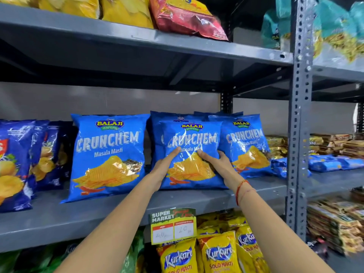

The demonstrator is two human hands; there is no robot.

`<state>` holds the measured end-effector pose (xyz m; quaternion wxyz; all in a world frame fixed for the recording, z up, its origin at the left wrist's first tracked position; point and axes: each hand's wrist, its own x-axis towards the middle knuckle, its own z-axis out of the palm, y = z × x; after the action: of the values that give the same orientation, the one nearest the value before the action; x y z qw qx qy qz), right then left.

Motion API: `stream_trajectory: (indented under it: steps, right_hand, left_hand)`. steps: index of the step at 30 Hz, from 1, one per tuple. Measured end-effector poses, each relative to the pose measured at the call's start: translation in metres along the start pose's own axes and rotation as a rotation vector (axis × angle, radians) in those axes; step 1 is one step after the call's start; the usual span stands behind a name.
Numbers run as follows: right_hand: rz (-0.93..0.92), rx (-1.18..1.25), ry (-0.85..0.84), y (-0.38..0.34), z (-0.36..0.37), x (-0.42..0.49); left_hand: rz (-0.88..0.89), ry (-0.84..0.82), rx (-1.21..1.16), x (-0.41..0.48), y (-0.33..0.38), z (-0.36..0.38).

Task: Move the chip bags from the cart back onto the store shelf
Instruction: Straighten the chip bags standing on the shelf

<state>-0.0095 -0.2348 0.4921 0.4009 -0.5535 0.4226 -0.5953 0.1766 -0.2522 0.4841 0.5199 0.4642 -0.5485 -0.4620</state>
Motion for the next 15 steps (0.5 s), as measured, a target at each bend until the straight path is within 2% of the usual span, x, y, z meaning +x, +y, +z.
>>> stream_trajectory:
  steps: [4, 8, 12, 15]
  right_hand:
    - [-0.027, 0.040, -0.038, 0.003, -0.002, 0.007]
    - [-0.110, 0.085, -0.054, 0.002, -0.003, 0.014]
    - [-0.166, 0.133, -0.094, 0.002, -0.001, 0.023]
    - [-0.153, 0.112, -0.123, 0.011, 0.002, 0.028]
  left_hand:
    - [0.025, -0.084, -0.089, -0.015, 0.010, 0.003]
    - [0.096, 0.064, -0.143, -0.018, 0.011, 0.006]
    - [0.225, 0.097, -0.119, -0.017, 0.010, 0.004]
    - [0.254, 0.123, -0.079, -0.019, 0.006, 0.001]
